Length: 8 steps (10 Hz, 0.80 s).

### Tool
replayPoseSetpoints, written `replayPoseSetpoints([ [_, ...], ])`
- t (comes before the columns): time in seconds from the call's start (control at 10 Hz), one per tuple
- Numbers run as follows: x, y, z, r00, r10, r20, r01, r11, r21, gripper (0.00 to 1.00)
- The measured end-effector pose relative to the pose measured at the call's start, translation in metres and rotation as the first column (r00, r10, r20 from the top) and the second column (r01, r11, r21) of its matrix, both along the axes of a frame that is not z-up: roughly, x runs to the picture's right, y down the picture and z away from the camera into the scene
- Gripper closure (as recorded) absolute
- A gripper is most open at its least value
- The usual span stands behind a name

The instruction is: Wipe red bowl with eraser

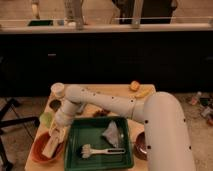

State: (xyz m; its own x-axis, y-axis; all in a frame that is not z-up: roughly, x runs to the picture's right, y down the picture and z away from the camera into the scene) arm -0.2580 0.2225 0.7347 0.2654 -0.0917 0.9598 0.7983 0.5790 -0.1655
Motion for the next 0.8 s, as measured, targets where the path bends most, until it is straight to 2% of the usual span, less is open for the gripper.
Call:
replayPoseSetpoints([
  [0.4,0.003,-0.012,0.014,1.000,0.008,0.007,-0.008,0.9998,0.020,1.00],
  [0.8,-0.024,-0.016,0.027,0.997,-0.036,0.066,0.035,0.9992,0.019,1.00],
])
